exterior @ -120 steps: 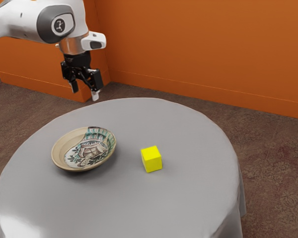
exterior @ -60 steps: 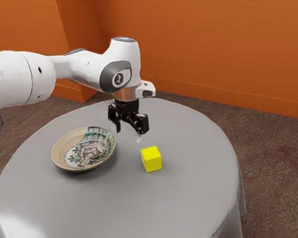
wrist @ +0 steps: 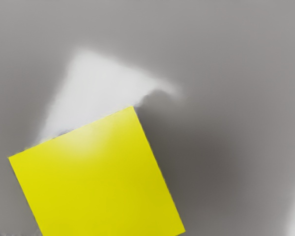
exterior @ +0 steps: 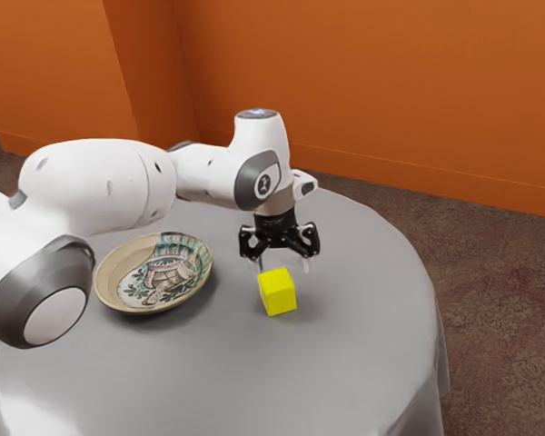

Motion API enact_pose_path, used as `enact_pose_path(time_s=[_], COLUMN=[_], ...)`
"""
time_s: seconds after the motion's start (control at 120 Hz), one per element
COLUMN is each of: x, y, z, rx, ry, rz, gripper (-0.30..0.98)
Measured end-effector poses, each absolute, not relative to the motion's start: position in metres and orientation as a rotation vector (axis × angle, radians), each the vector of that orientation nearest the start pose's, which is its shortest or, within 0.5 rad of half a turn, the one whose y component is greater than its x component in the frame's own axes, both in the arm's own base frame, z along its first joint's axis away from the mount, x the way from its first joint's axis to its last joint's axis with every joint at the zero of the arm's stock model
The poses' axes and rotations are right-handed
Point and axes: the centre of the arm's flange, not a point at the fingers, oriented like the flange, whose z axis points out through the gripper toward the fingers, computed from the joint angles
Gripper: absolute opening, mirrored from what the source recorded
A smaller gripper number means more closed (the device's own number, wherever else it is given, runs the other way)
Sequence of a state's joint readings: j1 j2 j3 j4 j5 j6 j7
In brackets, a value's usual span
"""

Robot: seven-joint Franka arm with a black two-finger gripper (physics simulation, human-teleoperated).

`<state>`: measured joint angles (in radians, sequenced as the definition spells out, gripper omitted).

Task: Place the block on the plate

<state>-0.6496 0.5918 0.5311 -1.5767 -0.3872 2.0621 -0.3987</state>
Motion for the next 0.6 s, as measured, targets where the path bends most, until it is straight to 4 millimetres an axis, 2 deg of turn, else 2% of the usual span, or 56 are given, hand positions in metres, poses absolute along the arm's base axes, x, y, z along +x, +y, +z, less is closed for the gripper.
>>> enact_pose_path(time_s=[0.233, 0.6], x=[0.668, 0.673], y=[-0.132, -0.138], z=[0.31, 0.269], rx=[-3.044, -2.942], ry=[-0.9, -1.063], rz=[0.076, 0.035], gripper=[0.69, 0.69])
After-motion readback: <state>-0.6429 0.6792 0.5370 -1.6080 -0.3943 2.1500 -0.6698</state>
